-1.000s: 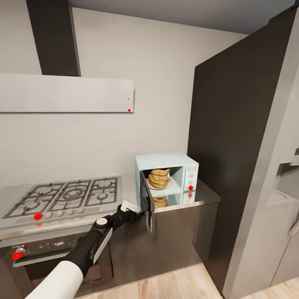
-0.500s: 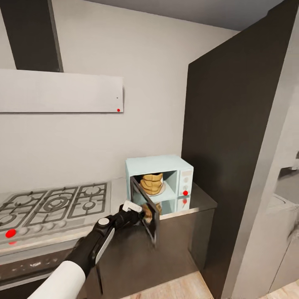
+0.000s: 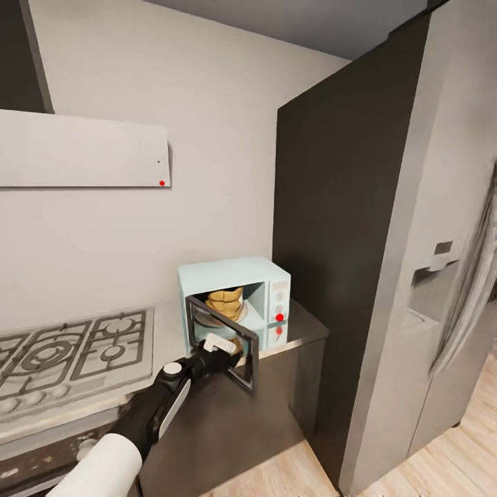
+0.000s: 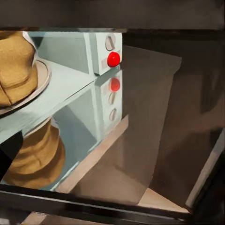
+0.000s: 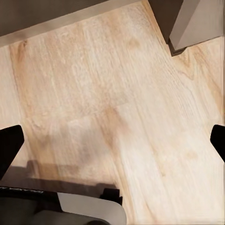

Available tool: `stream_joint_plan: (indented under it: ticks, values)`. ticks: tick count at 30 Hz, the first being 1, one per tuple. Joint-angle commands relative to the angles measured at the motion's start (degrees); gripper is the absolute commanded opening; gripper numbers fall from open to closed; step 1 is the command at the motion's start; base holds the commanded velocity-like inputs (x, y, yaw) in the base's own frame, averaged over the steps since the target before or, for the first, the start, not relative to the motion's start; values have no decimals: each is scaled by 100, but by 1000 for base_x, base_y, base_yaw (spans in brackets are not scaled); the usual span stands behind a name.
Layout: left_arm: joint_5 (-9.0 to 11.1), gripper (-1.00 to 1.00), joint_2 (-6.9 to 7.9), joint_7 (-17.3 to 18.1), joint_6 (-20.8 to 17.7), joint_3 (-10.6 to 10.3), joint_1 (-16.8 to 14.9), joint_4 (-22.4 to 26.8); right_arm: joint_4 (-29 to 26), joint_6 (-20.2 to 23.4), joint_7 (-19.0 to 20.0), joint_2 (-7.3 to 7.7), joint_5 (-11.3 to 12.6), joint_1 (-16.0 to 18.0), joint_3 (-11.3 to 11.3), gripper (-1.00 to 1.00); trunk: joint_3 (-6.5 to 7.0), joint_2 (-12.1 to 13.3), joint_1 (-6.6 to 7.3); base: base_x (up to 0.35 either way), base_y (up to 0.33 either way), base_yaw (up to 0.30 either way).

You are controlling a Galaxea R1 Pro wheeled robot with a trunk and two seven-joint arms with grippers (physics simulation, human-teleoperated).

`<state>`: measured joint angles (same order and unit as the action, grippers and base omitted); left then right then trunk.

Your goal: In the kitchen, take the popcorn bag from the countertop, put it into the microwave, and heat it until the popcorn is cooked so the cooked popcorn ends up inside the bag.

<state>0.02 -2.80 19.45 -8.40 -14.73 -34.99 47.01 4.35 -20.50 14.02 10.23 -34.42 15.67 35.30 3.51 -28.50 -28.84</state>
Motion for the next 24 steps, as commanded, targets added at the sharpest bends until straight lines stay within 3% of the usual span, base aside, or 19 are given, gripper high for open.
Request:
stream_joint_plan:
  ticks: [1, 14, 18, 24]
  values:
    - [7, 100, -1, 21, -39, 6, 1, 10, 22, -24, 12, 4, -3, 6, 31, 100, -2, -4, -2, 0, 0, -113]
    - [7, 100, -9, 8, -30, 14, 1, 10, 22, -24, 5, -3, -3, 6, 31, 100, -2, -4, -2, 236, -25, -11]
    - [7, 100, -93, 6, -85, 14, 0, 11, 22, -24, 4, -9, -3, 6, 31, 100, -2, -4, -2, 58, -92, 0]
    - [7, 100, -103, 6, -37, 23, 0, 10, 22, -24, 4, -32, -3, 6, 32, 100, -2, -4, -2, 62, -131, 0]
